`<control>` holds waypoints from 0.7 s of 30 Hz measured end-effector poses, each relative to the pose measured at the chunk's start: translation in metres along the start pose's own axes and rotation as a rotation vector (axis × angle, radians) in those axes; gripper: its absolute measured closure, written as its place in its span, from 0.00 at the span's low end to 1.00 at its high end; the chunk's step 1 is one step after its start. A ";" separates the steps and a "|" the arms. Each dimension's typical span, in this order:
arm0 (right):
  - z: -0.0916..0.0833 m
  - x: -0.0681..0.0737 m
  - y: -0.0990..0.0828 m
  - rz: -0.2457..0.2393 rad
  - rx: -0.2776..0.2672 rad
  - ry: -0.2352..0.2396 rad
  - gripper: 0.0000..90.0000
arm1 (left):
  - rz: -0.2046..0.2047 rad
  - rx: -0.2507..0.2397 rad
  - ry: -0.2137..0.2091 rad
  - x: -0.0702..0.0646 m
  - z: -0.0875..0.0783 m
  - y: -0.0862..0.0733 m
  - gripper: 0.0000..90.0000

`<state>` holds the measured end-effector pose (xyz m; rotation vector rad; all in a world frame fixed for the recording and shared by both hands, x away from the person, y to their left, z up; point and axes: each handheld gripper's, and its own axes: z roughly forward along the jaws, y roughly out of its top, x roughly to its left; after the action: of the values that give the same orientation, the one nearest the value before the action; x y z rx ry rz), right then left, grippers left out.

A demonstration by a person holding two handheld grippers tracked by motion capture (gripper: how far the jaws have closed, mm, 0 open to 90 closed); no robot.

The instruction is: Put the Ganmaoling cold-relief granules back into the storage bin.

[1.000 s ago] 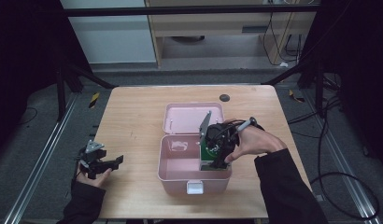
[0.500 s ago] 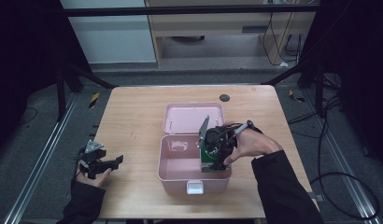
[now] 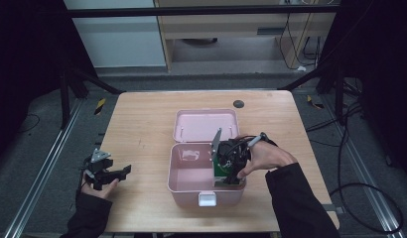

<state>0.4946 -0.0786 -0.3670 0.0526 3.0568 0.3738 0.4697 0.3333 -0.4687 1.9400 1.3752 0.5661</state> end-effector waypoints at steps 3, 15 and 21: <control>0.003 -0.001 0.000 0.002 0.008 0.004 0.17 | 0.000 -0.001 0.001 0.000 0.000 0.000 0.23; 0.016 -0.002 -0.002 0.026 0.008 0.022 0.16 | 0.000 0.001 0.000 0.000 0.000 0.000 0.23; 0.021 -0.001 -0.002 0.008 0.029 0.015 0.14 | 0.001 0.000 -0.001 0.000 0.000 0.000 0.23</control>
<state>0.4970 -0.0753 -0.3873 0.0637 3.0781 0.3326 0.4698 0.3332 -0.4687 1.9408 1.3742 0.5657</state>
